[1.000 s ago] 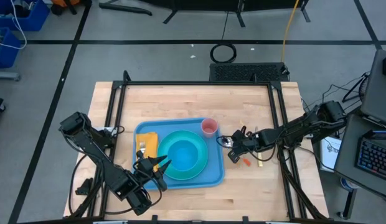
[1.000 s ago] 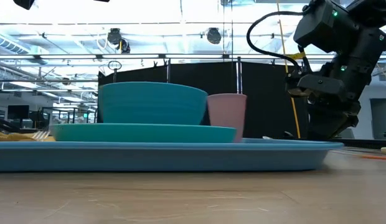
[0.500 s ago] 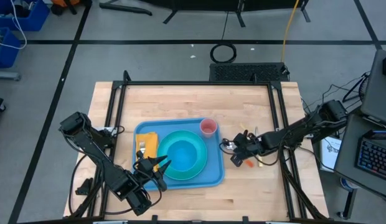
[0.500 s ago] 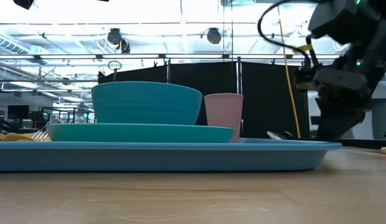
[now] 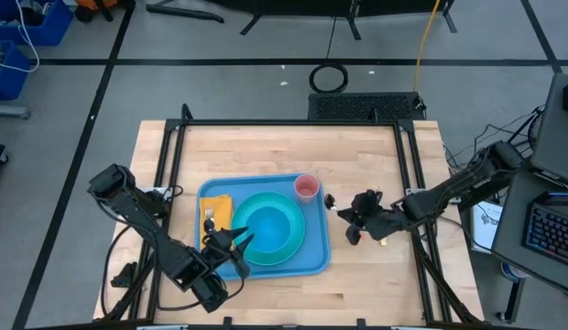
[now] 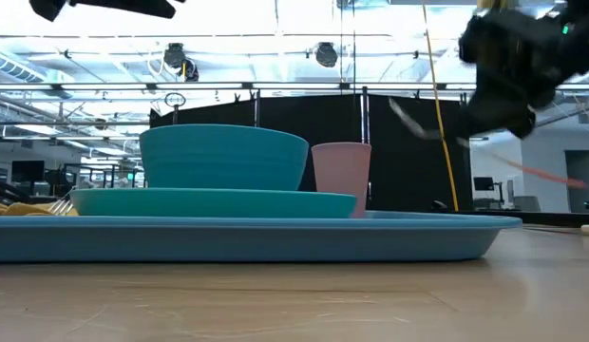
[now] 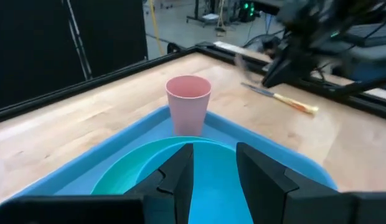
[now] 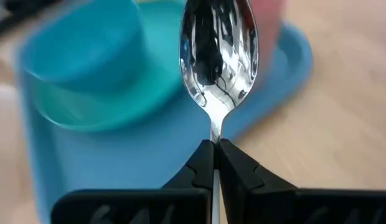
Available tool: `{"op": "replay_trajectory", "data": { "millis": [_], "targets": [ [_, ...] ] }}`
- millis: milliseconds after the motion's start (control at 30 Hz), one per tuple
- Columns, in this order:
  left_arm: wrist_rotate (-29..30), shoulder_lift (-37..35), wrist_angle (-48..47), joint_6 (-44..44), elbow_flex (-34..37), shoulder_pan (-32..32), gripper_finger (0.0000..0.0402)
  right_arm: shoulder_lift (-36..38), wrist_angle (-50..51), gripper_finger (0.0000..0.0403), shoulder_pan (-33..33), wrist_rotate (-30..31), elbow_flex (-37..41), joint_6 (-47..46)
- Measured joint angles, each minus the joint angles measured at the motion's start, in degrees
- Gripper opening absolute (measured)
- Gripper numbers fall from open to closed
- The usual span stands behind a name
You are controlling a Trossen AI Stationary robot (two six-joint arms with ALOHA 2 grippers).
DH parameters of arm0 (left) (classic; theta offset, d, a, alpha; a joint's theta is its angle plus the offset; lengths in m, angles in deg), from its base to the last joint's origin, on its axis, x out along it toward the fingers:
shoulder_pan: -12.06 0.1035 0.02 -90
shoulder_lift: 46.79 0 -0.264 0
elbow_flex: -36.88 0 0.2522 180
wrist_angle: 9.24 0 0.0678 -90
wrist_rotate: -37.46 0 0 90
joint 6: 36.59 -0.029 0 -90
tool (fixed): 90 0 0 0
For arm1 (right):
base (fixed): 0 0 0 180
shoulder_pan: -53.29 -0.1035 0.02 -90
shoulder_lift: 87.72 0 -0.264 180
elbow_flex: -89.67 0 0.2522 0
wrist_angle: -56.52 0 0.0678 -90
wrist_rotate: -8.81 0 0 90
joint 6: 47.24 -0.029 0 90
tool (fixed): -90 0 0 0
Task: Set up tray
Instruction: Put the orange spoon on the blue serving tray to the right of the orange fork
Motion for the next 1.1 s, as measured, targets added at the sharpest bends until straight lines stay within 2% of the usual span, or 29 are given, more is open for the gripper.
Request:
{"op": "replay_trajectory", "data": {
  "millis": [100,167,233,400,567,633,800,967,1100],
  "targets": [
    [-0.1,0.7,2.7,-2.8,0.0,1.6,0.0124,0.2,-8.1,0.0,-2.0,4.1,0.0,6.8],
    [1.0,1.4,6.1,-8.8,0.0,2.3,0.0124,0.1,-15.0,0.0,-3.1,5.9,0.0,12.4],
    [4.9,2.8,11.5,-16.2,-0.1,2.9,0.0124,-0.3,-22.5,0.0,-4.1,7.0,0.0,18.9],
    [14.6,8.6,25.5,-37.1,0.0,3.4,0.0124,-1.8,-41.1,0.0,-6.0,6.9,-0.1,36.0],
    [19.1,12.7,37.3,-50.6,0.0,4.6,0.0124,-6.0,-58.8,0.0,-6.4,0.4,-0.1,49.4],
    [18.7,13.7,42.1,-56.4,0.0,5.5,0.0124,-8.3,-65.2,0.0,-6.2,-3.0,-0.1,53.7],
    [11.6,13.7,51.3,-64.2,0.0,8.4,0.0124,-13.7,-76.8,0.0,-6.1,-8.5,-0.1,64.1],
    [11.2,13.6,60.4,-72.1,0.0,9.4,0.0124,-18.7,-88.8,0.0,-5.8,-13.9,-0.1,70.4],
    [6.9,13.6,65.0,-77.6,0.0,10.7,0.0124,-21.4,-97.4,0.0,-4.6,-18.3,-0.1,73.2]
  ]
}}
